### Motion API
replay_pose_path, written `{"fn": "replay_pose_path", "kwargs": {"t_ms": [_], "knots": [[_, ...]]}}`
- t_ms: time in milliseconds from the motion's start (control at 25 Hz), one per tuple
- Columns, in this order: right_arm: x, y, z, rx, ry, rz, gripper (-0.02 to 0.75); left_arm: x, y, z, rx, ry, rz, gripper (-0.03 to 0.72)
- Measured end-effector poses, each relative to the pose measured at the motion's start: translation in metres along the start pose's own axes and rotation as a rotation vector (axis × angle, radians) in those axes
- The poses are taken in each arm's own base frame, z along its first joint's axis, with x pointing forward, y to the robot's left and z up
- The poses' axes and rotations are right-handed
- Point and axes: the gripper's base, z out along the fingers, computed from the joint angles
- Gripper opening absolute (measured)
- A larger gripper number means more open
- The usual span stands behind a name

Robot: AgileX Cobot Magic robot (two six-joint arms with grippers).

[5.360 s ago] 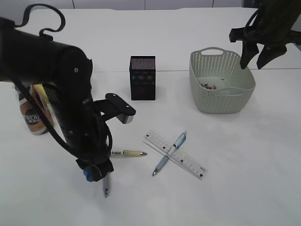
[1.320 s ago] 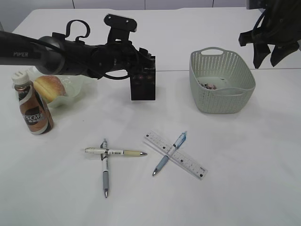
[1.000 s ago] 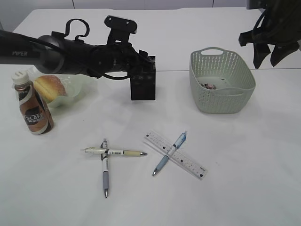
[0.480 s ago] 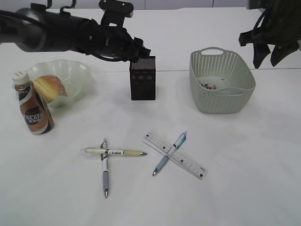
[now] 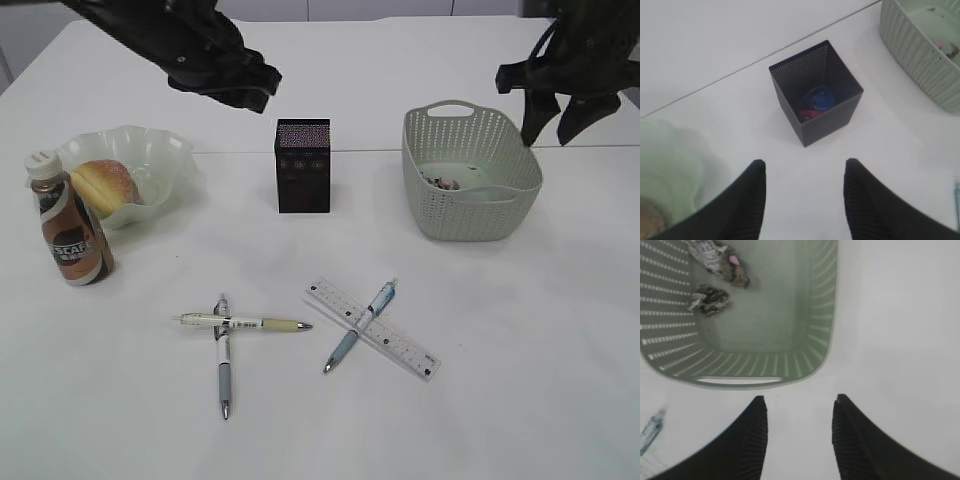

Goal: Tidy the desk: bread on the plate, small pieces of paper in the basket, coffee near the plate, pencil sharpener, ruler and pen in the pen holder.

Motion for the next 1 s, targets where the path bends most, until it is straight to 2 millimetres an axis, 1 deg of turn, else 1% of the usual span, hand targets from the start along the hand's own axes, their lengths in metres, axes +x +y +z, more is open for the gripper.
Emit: {"fn": "replay_pose_path", "kwargs": {"t_ms": [120, 320, 440, 560, 720, 800, 1000], "knots": [[0.000, 0.006, 0.000, -0.071, 0.004, -0.006, 0.317, -0.004, 0.002, -0.024, -0.014, 0.031, 0.015, 0.366], [0.002, 0.018, -0.004, -0.152, -0.002, -0.079, 0.317, -0.018, 0.005, -0.068, -0.039, -0.029, 0.038, 0.364], [0.014, 0.037, -0.005, -0.173, 0.023, -0.179, 0.317, -0.023, 0.006, -0.087, -0.052, -0.063, 0.048, 0.363], [0.032, 0.061, 0.001, -0.195, 0.077, -0.291, 0.317, -0.024, 0.007, -0.099, -0.058, -0.065, 0.051, 0.362], [0.058, 0.089, 0.018, -0.219, 0.167, -0.414, 0.317, -0.020, 0.008, -0.107, -0.065, -0.014, 0.052, 0.361], [0.072, 0.102, 0.029, -0.228, 0.202, -0.491, 0.317, -0.017, 0.008, -0.110, -0.070, 0.026, 0.053, 0.361], [0.103, 0.132, 0.058, -0.267, 0.190, -0.677, 0.317, -0.011, 0.011, -0.117, -0.100, 0.089, 0.071, 0.360]]}}
